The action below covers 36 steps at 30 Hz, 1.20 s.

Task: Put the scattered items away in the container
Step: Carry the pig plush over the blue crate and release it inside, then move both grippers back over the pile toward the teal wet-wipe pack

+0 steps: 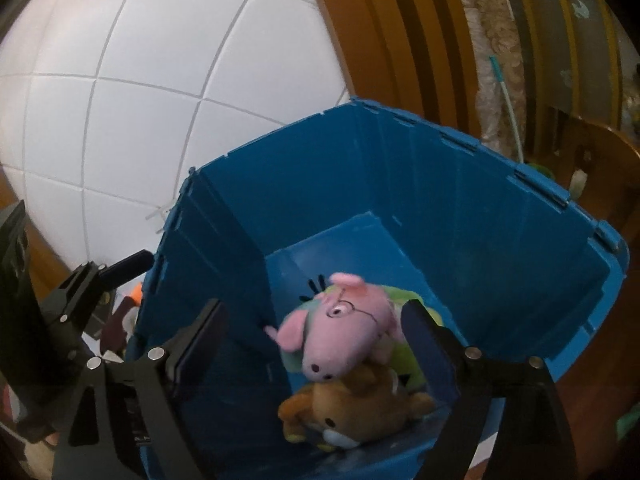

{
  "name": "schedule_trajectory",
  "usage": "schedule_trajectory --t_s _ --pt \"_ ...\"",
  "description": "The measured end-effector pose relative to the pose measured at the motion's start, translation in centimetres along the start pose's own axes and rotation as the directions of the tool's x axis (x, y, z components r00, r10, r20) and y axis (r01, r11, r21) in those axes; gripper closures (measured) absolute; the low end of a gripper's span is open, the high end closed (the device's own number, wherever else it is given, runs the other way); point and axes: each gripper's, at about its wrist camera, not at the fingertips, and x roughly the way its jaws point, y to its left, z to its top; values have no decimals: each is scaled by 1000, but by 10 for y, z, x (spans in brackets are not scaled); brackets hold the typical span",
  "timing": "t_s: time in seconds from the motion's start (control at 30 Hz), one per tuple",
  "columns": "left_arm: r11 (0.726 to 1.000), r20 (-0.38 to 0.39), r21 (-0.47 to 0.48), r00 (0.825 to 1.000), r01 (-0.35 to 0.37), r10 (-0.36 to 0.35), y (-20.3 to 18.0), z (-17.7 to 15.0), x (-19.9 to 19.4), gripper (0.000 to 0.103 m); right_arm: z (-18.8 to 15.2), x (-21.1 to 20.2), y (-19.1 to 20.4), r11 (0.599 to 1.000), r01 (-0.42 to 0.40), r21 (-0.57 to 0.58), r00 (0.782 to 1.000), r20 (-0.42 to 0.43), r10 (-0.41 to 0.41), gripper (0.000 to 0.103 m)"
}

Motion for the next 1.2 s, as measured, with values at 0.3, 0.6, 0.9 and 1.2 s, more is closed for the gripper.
schedule_trajectory --t_s 0.3,0.6,0.9,1.2 --pt "1000 7 -23 1000 -16 16 7 -5 -5 4 6 4 1 1000 24 -2 1000 7 -24 1" --pt "996 29 -74 998 -48 50 33 -22 -26 4 0 7 23 999 28 -17 999 23 -28 0" --pt "983 29 -144 992 -115 121 77 -65 -68 4 -17 -4 86 996 29 -86 996 82 -22 0" --pt "946 -6 -219 970 -238 243 152 -146 -125 4 -51 -12 173 985 -67 -158 990 115 86 0"
